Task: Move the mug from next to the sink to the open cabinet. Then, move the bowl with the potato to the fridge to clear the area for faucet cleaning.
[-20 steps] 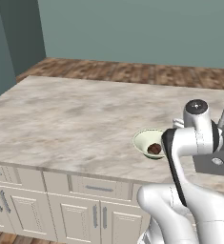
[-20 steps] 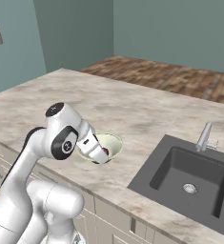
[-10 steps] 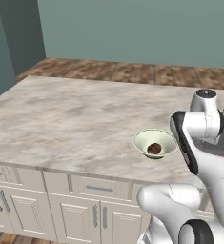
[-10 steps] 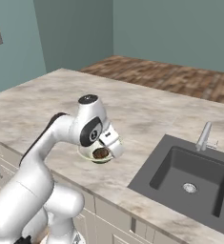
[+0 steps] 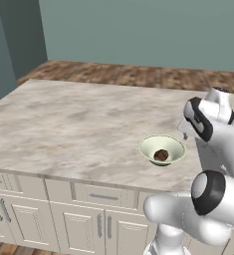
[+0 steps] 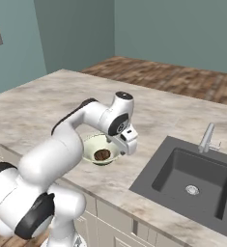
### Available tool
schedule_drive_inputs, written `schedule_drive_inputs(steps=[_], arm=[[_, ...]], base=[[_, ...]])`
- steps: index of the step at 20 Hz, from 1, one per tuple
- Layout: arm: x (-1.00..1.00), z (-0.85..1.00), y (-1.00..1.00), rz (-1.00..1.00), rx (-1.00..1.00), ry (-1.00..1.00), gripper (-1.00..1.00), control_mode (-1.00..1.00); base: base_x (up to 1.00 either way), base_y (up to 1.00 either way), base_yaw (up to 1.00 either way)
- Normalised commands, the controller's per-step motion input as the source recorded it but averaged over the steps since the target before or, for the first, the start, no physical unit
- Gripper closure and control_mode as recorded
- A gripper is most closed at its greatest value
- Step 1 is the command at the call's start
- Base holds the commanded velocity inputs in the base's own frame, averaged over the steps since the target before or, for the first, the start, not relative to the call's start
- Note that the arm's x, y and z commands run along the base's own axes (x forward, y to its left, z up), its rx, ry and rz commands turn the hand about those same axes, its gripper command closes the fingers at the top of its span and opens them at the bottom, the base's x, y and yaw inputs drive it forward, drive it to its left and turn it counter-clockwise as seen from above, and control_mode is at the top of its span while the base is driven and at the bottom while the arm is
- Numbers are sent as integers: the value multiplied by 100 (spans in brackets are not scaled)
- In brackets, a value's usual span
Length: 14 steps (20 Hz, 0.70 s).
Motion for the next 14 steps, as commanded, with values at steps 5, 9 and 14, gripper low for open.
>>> schedule_drive_inputs(steps=[5,9,14], arm=[[25,-51,0,0,19,-5,-100,-100],[31,-37,0,0,7,0,-100,-100],[33,-31,0,0,1,0,-100,-100]], base=[[0,0,0],[0,0,0],[0,0,0]])
